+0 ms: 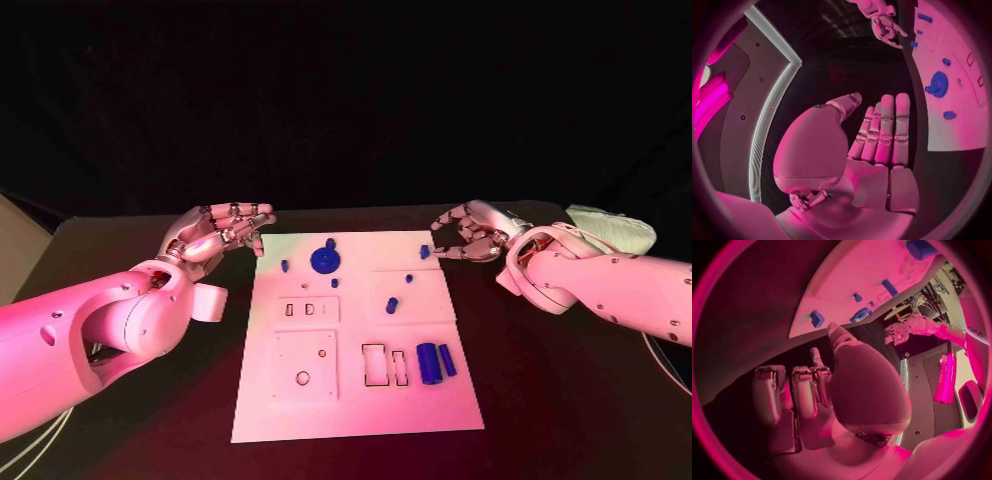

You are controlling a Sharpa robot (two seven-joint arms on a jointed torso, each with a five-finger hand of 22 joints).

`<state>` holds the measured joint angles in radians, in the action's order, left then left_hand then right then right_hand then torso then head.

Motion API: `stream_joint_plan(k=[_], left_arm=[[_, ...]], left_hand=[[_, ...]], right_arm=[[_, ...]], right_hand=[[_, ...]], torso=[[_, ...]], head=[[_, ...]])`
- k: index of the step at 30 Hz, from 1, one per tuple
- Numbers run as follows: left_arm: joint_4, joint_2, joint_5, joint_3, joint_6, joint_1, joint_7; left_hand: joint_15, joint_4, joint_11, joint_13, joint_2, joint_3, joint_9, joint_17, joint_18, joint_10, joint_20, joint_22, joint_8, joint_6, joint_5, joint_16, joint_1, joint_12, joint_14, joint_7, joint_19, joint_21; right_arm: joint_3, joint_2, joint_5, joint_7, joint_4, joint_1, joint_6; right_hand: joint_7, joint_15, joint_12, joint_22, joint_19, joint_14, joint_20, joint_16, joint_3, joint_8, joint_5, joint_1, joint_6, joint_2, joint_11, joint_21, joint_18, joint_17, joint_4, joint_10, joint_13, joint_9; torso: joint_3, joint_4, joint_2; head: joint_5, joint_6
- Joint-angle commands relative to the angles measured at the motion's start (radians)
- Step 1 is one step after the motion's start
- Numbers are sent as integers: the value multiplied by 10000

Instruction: Assemble the parts on the task board

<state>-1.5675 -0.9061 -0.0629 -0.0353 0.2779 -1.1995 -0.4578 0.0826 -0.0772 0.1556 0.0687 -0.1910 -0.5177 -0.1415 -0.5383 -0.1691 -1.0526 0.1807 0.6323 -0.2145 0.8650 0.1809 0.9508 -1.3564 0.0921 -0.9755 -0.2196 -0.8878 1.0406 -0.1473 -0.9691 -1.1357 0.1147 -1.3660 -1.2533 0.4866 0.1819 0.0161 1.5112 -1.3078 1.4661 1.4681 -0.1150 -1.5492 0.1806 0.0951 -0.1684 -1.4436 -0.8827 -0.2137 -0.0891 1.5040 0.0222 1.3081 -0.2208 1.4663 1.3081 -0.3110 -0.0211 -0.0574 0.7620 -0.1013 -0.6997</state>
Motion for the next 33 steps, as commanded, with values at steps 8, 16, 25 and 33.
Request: stream_joint_plan(k=[8,16,25,33], left_arm=[[5,14,-16,6,-184,-2,-67],[6,10,-24,6,-192,-3,-63],[6,0,-29,6,-191,-3,-59],[0,-11,-33,6,-183,-4,-52]], left_hand=[[4,-5,8,8,17,-68,-9,9,-156,10,-23,9,-49,-83,-65,22,54,-31,61,-14,74,70],[4,-5,8,8,17,-68,-9,9,-156,10,-23,9,-49,-83,-65,22,54,-31,61,-14,74,70],[4,-5,8,8,17,-68,-9,9,-156,10,-23,9,-49,-83,-65,22,54,-31,61,-14,74,70],[4,-5,8,8,17,-68,-9,9,-156,10,-23,9,-49,-83,-65,22,54,-31,61,-14,74,70]], right_arm=[[-3,397,-411,201,475,284,-229],[-2,741,-424,119,841,429,-233],[-1,937,-426,62,1040,495,-253],[-1,992,-426,55,1096,503,-278]], right_hand=[[23,64,-5,-2021,659,888,-95,-48,-83,-71,5,-236,25,96,-99,7,-32,2040,-28,456,2088,8],[-34,27,49,-2050,676,892,-71,-53,139,32,-129,-499,-269,292,-49,30,-38,2057,-39,511,2137,-37],[-82,-14,93,-2067,686,897,-36,-58,389,126,-147,-522,-513,419,-2,44,-42,2078,-85,556,2176,-63],[-226,-120,146,-2090,699,899,56,-58,913,334,7,-511,-975,539,126,59,-47,2086,-129,614,2224,-97]], torso=[[-19,-1,11],[-44,-27,8],[-45,-17,-5],[-33,-2,-20]], head=[[11,-72],[26,-158],[45,-206],[70,-233]])
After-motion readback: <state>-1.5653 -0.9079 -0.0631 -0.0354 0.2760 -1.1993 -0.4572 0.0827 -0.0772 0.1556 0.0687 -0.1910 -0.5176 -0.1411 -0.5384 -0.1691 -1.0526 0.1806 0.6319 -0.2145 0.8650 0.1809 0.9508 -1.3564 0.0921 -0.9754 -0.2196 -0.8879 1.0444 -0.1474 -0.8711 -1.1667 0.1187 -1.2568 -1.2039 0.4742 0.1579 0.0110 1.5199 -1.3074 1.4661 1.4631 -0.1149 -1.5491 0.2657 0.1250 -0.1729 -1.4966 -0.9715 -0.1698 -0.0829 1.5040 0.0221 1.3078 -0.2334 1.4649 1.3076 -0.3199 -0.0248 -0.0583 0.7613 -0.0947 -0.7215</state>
